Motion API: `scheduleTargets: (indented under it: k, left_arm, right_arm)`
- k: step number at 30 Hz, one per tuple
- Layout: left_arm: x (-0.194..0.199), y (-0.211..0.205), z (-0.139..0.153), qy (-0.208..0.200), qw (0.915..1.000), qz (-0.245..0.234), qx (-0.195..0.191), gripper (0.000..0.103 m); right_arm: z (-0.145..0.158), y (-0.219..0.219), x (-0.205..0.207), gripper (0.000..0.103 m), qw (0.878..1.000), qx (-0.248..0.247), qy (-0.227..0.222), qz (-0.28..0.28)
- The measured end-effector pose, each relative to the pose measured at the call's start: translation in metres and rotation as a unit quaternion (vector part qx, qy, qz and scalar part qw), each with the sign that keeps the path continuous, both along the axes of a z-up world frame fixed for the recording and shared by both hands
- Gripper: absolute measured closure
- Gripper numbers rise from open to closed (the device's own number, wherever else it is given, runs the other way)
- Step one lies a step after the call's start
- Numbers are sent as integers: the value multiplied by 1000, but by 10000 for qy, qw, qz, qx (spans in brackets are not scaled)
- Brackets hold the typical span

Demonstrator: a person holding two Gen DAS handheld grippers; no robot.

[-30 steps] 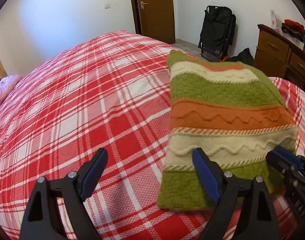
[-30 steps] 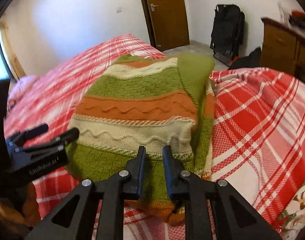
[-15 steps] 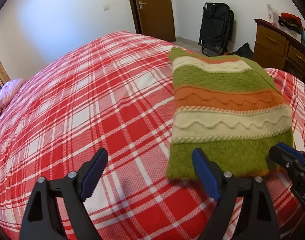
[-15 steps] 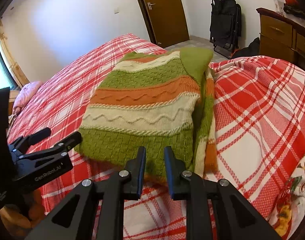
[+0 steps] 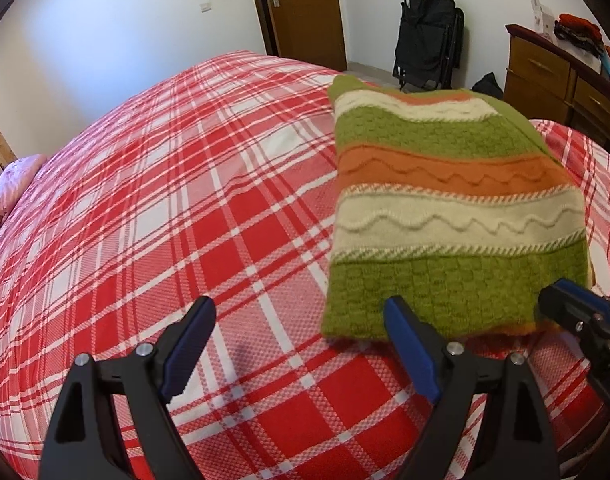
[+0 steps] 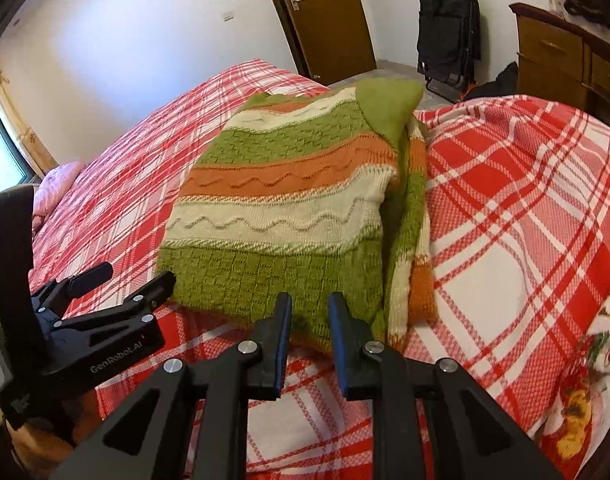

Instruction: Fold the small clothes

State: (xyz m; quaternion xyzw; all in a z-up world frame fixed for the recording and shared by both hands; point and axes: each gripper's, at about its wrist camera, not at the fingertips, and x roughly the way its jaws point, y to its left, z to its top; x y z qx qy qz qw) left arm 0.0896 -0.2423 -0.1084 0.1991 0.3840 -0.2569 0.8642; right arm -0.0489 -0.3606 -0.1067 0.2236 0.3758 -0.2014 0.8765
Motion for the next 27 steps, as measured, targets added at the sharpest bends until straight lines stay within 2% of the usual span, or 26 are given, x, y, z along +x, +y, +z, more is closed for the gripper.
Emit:
scheduleTargets:
  k: [3,6,7,10,16,19,21,25,27]
  left_arm:
    - [-5,3,-1,22,10000,-39,51,14]
    - [-13,12,-2,117,9999,-111,43,14]
    - [-15,15,-3,175,9998,-128,50,14]
    - [-25,27,-8,331,9993,-180,63,14]
    - [-44,45,-13,481,9983,-267,198,14]
    - [-48,53,-10,501,9983,-272,154,14]
    - [-50,58,-2,408,9988,-246,97,14]
    - [-63,72,27,-211,9996,-155,-126,14]
    - [-73,79,46,-564,9977,-115,-363,7]
  right_arm:
    - [-1,7,-6,82,9999,52,126,-68]
    - [-7,17,-16,65,9993,237,247,-168]
    - [-8,20,-20,55,9991,276,235,-220]
    - [-6,32,-28,48,9992,259,183,-258]
    - [-7,58,-33,48,9982,318,422,-279]
    - [0,70,-34,48,9982,132,504,-290]
    - [12,77,-36,48,9984,-119,429,-355]
    - [42,89,-44,48,9957,-782,0,-490]
    - [55,93,-50,48,9921,-1049,-324,-604]
